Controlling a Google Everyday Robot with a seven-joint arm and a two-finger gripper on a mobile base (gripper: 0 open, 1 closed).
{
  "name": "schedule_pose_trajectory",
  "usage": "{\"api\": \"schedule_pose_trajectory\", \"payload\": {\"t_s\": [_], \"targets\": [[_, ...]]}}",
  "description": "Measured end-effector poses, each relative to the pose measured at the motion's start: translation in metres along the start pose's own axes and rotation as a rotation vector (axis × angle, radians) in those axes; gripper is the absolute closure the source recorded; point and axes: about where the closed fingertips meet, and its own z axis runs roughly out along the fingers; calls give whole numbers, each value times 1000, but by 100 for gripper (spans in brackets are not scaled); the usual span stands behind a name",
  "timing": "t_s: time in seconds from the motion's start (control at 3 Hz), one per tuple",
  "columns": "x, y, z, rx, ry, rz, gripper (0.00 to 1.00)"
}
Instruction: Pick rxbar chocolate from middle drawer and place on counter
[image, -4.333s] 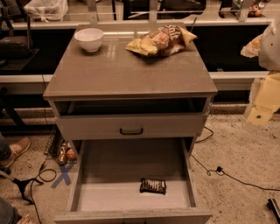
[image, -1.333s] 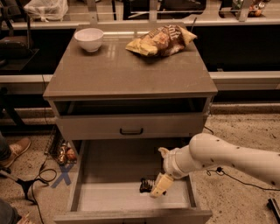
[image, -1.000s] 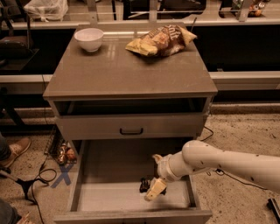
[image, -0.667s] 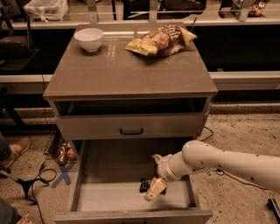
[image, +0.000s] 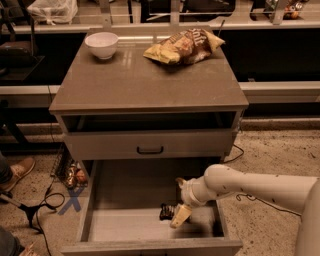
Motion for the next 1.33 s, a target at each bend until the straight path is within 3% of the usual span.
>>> {"api": "schedule_pose_trajectory", "payload": {"t_s": [0.33,1.0,1.33], "targets": [[18,-4,17,-6,25,-10,0],[54,4,58,-33,141,-13,0],[54,7,72,-31,176,-34,18]]}}
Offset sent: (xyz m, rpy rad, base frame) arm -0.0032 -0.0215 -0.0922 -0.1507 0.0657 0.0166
